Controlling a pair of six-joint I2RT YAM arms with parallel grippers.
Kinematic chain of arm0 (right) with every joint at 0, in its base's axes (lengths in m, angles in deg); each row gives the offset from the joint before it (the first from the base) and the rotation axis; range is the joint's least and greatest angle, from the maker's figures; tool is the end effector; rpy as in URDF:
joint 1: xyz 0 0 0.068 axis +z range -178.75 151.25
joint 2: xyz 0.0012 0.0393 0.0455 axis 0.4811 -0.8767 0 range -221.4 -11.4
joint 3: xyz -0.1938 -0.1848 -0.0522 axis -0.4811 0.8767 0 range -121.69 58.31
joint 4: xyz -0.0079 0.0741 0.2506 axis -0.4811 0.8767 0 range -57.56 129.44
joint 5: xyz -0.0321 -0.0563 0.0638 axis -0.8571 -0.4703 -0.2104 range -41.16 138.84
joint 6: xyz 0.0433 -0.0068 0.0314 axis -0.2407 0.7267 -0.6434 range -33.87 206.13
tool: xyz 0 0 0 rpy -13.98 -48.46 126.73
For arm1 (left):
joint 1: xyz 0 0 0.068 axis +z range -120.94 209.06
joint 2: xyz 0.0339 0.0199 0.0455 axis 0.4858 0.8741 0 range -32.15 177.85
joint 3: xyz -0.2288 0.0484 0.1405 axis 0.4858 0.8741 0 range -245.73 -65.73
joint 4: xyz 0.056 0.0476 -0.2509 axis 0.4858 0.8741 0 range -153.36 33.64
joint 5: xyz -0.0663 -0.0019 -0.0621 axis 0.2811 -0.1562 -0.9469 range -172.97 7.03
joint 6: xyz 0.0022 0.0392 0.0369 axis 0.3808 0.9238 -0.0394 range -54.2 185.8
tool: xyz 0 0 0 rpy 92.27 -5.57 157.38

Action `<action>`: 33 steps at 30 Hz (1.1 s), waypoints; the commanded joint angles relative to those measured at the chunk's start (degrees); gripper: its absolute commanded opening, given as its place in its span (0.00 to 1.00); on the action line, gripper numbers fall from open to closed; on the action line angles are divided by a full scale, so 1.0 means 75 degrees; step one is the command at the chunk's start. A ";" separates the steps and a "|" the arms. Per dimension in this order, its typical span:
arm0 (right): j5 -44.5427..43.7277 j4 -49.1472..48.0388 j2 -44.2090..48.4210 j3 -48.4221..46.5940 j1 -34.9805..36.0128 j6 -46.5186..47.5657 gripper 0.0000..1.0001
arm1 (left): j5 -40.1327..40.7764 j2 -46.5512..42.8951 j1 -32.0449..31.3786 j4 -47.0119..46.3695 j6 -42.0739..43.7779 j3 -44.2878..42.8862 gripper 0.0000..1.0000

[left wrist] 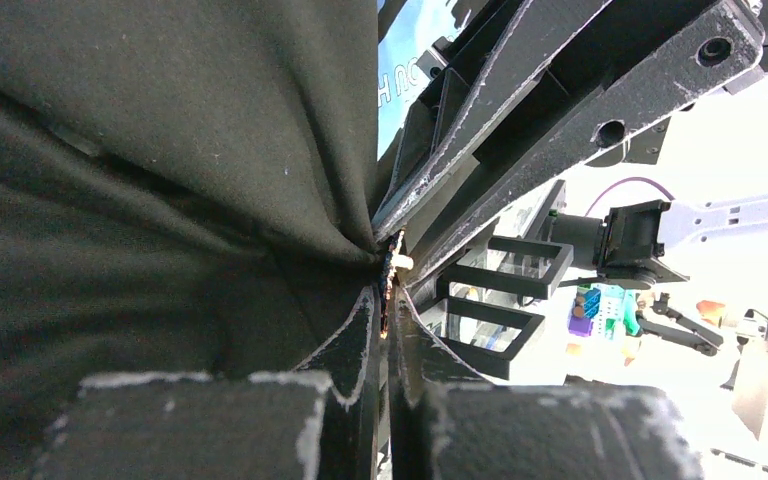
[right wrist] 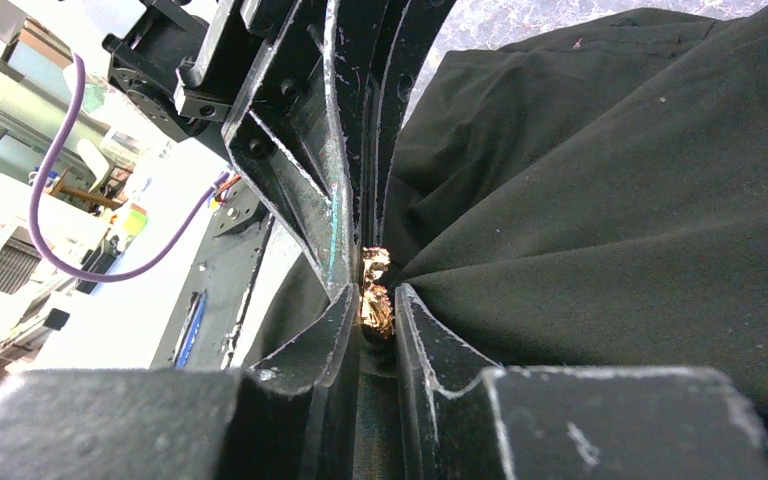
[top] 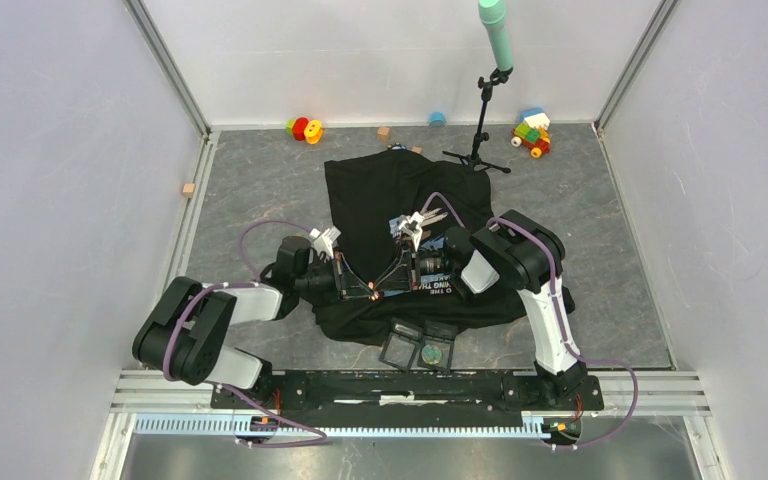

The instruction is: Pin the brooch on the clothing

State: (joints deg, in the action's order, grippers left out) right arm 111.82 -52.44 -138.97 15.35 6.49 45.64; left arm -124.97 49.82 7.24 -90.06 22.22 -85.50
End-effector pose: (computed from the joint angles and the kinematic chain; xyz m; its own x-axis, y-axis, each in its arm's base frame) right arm 0.2707 0.2300 0.0849 -0.6397 -0.0909 -0.7632 -0.7552 -0.1105 0.6461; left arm 0.2067 -0.1085 0.1279 -0.9296 -0.1796 -0.3219 0.1949 0.5018 -0.8428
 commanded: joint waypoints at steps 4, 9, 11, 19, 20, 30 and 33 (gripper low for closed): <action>0.0080 -0.1000 0.0212 -0.0061 0.0173 -0.0112 0.24 | 0.0124 -0.0131 0.0141 0.0370 -0.0120 -0.0241 0.02; 0.0080 -0.0714 0.0220 -0.0090 0.0175 0.0061 0.24 | 0.0019 -0.0039 0.0156 0.0298 -0.0120 -0.0314 0.02; 0.0062 -0.0376 0.0242 -0.0117 0.0176 0.0302 0.23 | -0.0013 0.0001 0.0156 0.0270 -0.0112 -0.0357 0.02; 0.0039 0.0371 0.0315 -0.0178 0.0245 0.0858 0.23 | -0.0128 0.0205 0.0144 0.0238 -0.0117 -0.0549 0.02; 0.0040 0.0378 0.0318 -0.0186 0.0240 0.0855 0.23 | -0.0139 0.0251 0.0146 0.0206 -0.0131 -0.0551 0.02; 0.0071 0.0454 0.0277 -0.0225 0.0246 0.0882 0.23 | -0.0265 0.0499 0.0058 0.0046 -0.0184 -0.0657 0.02; 0.0104 0.0483 0.0273 -0.0237 0.0256 0.0881 0.23 | -0.0283 0.0580 0.0028 0.0044 -0.0191 -0.0698 0.02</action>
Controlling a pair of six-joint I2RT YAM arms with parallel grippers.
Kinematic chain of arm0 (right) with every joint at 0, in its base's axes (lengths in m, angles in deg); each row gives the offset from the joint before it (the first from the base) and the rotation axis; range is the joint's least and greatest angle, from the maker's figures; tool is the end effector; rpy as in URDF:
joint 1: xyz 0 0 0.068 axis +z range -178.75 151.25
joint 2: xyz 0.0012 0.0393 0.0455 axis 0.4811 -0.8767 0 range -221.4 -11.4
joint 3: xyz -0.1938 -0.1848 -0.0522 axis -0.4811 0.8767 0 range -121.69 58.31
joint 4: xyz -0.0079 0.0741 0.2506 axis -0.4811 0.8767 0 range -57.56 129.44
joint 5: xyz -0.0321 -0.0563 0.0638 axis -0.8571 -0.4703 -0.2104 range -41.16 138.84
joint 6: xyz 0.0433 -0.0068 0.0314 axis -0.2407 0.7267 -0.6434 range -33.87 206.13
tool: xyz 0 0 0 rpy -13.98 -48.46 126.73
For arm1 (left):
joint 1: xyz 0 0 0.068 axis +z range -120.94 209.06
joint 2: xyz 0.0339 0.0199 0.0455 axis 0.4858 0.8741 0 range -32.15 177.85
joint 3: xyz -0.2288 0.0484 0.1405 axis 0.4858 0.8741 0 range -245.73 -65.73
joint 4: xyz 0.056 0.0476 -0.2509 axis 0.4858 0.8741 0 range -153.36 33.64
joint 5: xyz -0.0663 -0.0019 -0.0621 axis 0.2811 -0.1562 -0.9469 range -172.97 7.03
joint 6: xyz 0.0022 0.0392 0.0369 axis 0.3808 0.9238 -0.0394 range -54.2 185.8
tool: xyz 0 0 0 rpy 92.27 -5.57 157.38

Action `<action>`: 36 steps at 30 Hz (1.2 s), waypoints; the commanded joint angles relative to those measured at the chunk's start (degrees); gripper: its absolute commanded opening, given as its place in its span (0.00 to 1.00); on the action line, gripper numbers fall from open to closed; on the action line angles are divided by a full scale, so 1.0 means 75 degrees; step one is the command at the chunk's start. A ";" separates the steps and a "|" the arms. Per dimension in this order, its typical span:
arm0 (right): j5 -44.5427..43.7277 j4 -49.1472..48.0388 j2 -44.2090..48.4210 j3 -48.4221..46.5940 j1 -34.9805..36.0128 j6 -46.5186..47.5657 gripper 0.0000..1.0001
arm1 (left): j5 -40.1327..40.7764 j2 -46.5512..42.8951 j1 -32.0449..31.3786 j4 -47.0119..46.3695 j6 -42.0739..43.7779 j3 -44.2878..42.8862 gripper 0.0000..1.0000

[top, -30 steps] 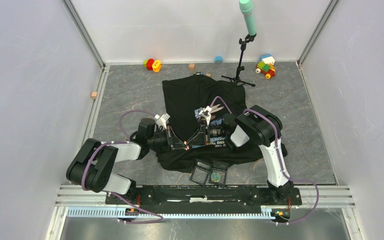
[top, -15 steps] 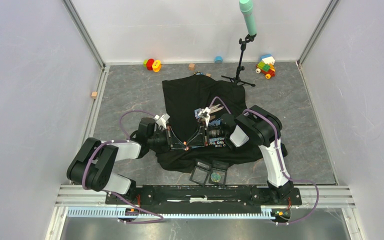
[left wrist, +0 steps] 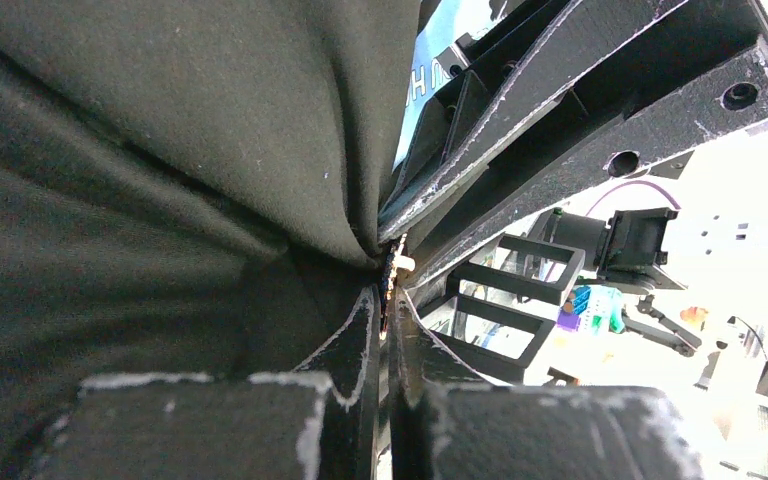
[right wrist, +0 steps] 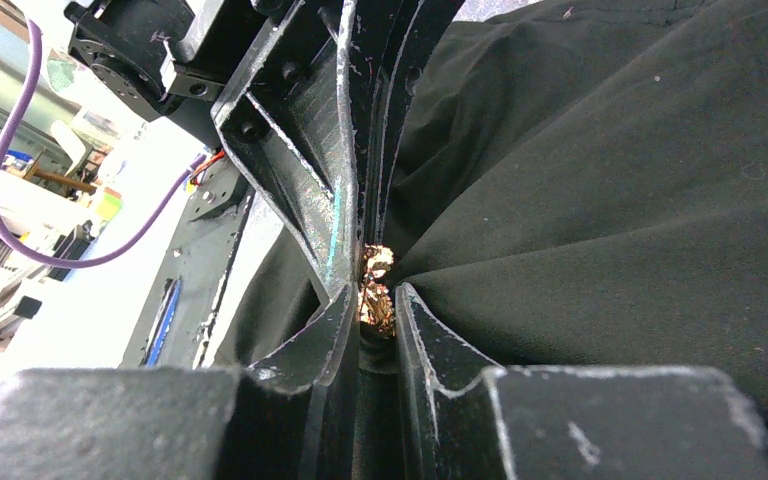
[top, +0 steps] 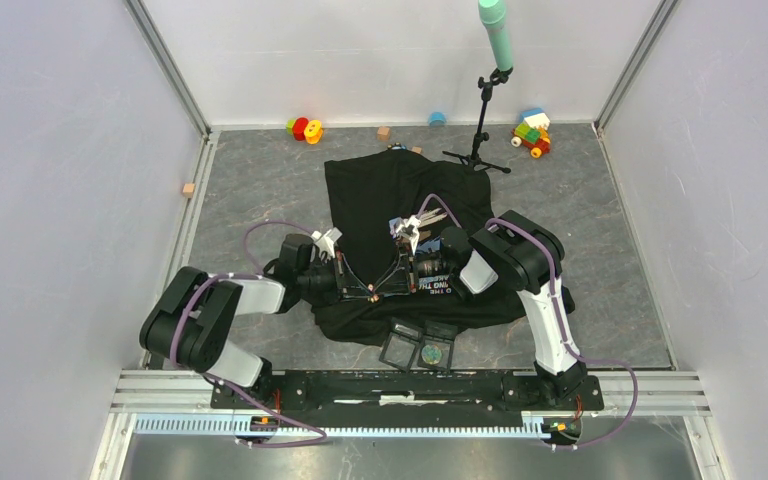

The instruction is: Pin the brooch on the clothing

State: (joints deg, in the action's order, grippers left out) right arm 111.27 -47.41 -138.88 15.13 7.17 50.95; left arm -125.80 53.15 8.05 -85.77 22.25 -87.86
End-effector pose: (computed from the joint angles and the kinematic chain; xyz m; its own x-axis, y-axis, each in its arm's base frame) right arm 0.2688 0.2337 0.0782 -0.6201 -0.1201 -0.7752 -0.7707 -0.0912 0.6306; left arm 0.2137 -0.1081 0.1197 -0.9541 -0.1747 -0.2431 0.1191 0.5236 -0.8436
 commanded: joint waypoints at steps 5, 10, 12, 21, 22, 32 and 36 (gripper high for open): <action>0.0194 -0.0160 0.0278 -0.0219 0.0168 0.0173 0.23 | -0.0186 0.0251 -0.0118 -0.0455 -0.0186 -0.0456 0.02; 0.0245 -0.0134 0.0296 -0.0219 0.0180 0.0167 0.24 | -0.0102 0.0372 -0.0136 -0.0133 -0.0084 -0.0579 0.02; 0.0251 -0.0134 0.0294 -0.0208 0.0191 0.0174 0.24 | -0.0094 0.0394 -0.0136 -0.0082 -0.0053 -0.0632 0.02; 0.0400 -0.0034 0.0244 -0.0272 0.0197 0.0159 0.26 | -0.0120 0.0555 -0.0142 0.0053 0.0016 -0.0741 0.02; 0.0434 -0.0035 0.0249 -0.0278 0.0203 0.0155 0.26 | -0.0125 0.0567 -0.0142 0.0048 0.0018 -0.0762 0.02; 0.0834 -0.0703 0.0101 -0.0329 0.0203 -0.0480 0.27 | -0.0243 0.0611 -0.0267 0.0053 0.0276 -0.0799 0.02; 0.0739 -0.1795 0.0138 -0.0126 0.0139 -0.1230 0.29 | -0.0126 0.0582 -0.0263 0.0239 0.0306 -0.0831 0.02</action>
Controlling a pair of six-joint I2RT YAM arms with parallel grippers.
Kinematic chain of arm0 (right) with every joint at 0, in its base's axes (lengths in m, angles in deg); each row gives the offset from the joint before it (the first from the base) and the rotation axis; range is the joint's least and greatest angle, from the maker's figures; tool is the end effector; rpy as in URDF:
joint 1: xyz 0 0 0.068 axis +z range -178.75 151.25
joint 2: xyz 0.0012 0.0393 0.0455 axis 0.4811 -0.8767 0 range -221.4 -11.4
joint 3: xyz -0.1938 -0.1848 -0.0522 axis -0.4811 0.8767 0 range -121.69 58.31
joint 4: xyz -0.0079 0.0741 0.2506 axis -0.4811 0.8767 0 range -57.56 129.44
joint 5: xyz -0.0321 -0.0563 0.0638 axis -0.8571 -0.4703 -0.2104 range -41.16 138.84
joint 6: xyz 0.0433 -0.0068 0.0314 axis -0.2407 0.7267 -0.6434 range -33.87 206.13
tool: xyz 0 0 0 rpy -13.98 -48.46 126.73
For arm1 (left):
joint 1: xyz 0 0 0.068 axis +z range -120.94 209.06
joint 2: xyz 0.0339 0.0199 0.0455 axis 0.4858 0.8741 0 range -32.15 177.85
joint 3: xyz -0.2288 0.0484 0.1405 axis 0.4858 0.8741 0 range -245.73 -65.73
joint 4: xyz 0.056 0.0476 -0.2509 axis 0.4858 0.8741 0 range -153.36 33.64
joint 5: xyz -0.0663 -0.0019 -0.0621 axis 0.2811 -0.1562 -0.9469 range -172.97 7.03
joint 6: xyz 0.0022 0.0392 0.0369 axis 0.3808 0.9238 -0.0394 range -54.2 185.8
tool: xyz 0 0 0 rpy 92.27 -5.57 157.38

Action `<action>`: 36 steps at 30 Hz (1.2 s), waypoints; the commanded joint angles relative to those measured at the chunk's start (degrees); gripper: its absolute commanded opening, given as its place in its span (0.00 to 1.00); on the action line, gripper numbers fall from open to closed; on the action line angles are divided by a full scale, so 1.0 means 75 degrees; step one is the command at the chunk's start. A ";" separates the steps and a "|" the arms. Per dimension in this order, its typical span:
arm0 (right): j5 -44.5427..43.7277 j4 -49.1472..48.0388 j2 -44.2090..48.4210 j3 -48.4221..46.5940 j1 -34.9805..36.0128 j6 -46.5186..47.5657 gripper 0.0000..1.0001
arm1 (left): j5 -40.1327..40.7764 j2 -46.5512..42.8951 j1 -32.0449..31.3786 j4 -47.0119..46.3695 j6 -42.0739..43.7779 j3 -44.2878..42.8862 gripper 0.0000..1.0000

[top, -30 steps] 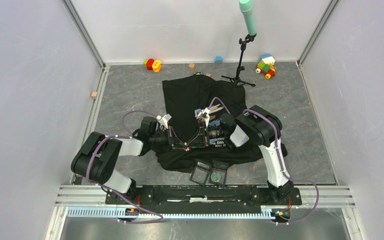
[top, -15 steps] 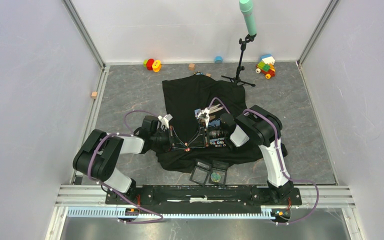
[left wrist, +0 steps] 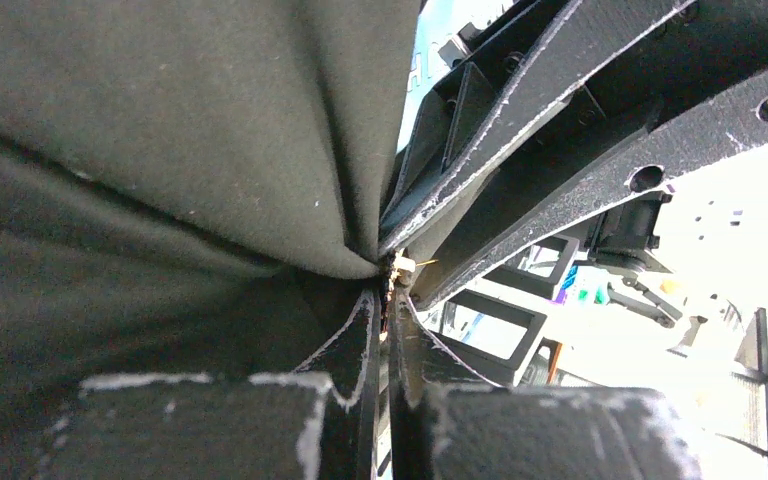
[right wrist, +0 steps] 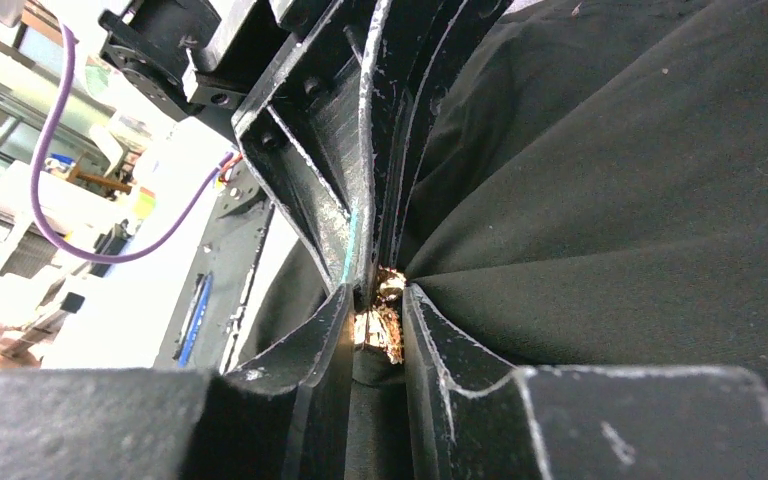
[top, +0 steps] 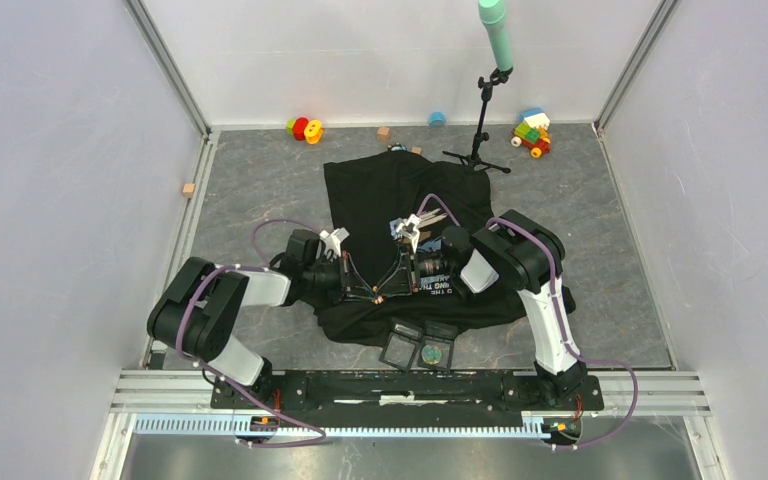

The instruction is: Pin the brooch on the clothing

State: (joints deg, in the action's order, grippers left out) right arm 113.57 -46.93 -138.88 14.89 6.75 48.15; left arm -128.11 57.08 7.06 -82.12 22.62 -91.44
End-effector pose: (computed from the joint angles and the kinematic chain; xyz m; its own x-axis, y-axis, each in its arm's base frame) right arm 0.2699 0.2320 0.0783 -0.6565 -0.1458 -0.7401 -0.7328 -0.1094 0.6716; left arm 0.2221 -0.1170 0.1152 -0.9762 -0.1261 -0.1762 0.0863 0.5198 -0.8499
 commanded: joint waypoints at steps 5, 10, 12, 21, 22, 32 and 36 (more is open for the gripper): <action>0.0279 -0.2176 0.0406 0.0323 -0.0094 -0.0856 0.37 | 0.0371 -0.0125 -0.0134 0.0018 0.0421 -0.0351 0.02; 0.0302 -0.2834 0.0441 0.0535 -0.0332 -0.1246 0.45 | 0.0371 -0.0283 -0.0130 -0.0049 0.0405 -0.0277 0.02; 0.0314 -0.3053 0.0444 0.0579 -0.0405 -0.1383 0.48 | 0.0371 -0.0288 -0.0125 -0.0046 0.0411 -0.0274 0.02; 0.0148 -0.2473 0.0401 0.0633 -0.0645 -0.0902 0.42 | 0.0202 -0.0220 -0.0120 -0.0445 0.0231 -0.0210 0.02; 0.0135 -0.2338 0.0395 0.0612 -0.0645 -0.0831 0.42 | 0.0190 -0.0201 -0.0114 -0.0482 0.0227 -0.0214 0.02; 0.0043 -0.1631 0.0295 0.0378 -0.0575 -0.0351 0.35 | 0.0101 -0.0089 -0.0125 -0.0674 0.0156 -0.0227 0.02; 0.0052 -0.1641 0.0214 0.0274 -0.0510 -0.0414 0.32 | 0.0069 -0.0070 -0.0121 -0.0704 0.0135 -0.0222 0.02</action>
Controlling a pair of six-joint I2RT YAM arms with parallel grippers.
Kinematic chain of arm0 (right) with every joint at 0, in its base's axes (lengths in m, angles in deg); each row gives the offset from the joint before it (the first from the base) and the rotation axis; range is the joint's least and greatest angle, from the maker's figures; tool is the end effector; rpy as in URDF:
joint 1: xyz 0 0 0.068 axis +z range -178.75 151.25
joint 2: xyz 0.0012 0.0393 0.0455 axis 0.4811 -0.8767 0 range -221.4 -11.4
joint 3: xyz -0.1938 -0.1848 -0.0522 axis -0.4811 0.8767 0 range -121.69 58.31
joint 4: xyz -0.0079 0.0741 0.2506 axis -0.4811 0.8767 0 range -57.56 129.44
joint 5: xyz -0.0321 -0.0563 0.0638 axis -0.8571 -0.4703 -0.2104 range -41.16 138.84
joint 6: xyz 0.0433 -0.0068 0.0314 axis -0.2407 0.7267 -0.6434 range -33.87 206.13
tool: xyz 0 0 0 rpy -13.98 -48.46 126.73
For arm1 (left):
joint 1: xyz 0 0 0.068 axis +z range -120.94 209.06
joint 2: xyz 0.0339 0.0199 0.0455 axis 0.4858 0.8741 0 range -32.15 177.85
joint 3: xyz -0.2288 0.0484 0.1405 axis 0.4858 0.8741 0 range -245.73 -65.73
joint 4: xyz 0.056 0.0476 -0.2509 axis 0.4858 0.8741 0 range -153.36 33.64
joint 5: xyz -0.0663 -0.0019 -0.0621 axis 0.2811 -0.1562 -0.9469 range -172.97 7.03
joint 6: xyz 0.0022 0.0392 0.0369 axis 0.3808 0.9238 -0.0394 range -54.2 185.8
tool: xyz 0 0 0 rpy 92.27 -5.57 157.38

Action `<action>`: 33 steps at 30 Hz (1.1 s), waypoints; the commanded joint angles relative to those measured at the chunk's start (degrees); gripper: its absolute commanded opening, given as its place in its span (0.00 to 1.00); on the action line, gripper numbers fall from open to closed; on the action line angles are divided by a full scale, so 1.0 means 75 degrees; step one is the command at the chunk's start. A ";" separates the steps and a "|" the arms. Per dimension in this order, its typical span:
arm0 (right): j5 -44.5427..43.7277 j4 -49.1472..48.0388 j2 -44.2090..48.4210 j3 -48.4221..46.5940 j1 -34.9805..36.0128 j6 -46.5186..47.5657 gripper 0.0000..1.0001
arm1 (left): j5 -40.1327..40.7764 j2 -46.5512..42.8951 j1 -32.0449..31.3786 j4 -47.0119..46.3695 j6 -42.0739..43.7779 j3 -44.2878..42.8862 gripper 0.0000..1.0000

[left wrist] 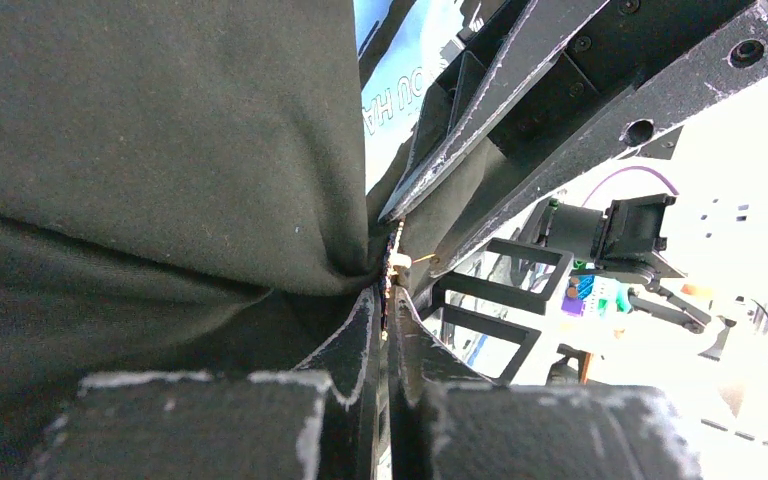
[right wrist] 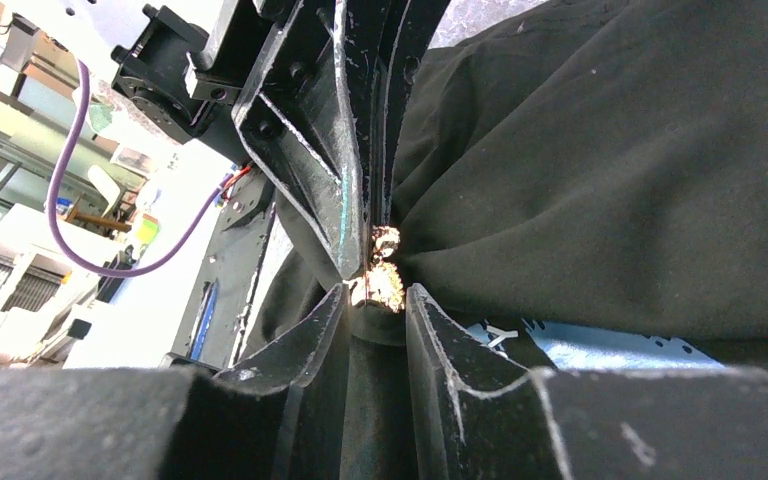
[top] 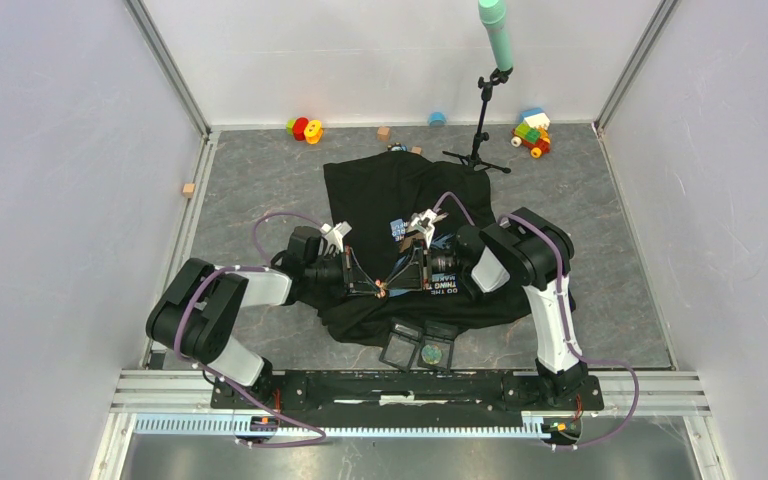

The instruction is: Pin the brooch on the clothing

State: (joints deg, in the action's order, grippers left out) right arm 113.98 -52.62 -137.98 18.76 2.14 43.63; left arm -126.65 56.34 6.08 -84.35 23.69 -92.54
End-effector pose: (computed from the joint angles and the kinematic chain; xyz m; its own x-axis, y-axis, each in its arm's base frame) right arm 0.2742 0.2016 0.0809 -0.6933 -0.0840 -0.7157 -0.7129 -0.0653 0.6982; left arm 0.2276 -0.1233 0.1252 -0.9579 -0.1205 -0.2606 0.1647 0.5129 -0.8425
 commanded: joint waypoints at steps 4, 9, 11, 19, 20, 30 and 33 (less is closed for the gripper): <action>-0.0008 -0.0847 0.0038 -0.0314 0.0182 0.0183 0.30 | -0.0152 0.0034 0.0014 -0.0444 -0.0024 -0.0068 0.02; 0.0019 -0.0823 -0.0022 -0.0363 0.0240 0.0183 0.28 | -0.0154 0.0015 0.0012 -0.0456 -0.0041 -0.0070 0.02; 0.0042 -0.0823 -0.0031 -0.0375 0.0252 0.0173 0.27 | -0.0153 0.0011 0.0006 -0.0454 -0.0047 -0.0070 0.02; -0.0387 0.0108 0.0605 0.0071 0.0240 0.0973 0.37 | 0.0044 -0.0093 0.0017 -0.0234 -0.0077 -0.0110 0.02; -0.0609 0.0966 0.0830 0.0155 0.0244 0.1606 0.40 | 0.0150 -0.0156 0.0020 -0.0049 0.0001 -0.0152 0.02; -0.1495 0.2807 0.2499 0.0960 0.0143 0.2953 0.66 | 0.0270 -0.0383 0.0045 0.0250 0.0001 -0.0422 0.02; -0.1625 0.3144 0.3132 0.1140 0.0117 0.3091 0.70 | -0.0045 -0.0637 0.0042 0.0590 0.0057 -0.0751 0.02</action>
State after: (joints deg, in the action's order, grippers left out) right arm 103.95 -31.66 -120.52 25.71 3.36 63.78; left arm -124.59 55.03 6.10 -81.01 23.67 -93.96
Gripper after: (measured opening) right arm 0.680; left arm 0.042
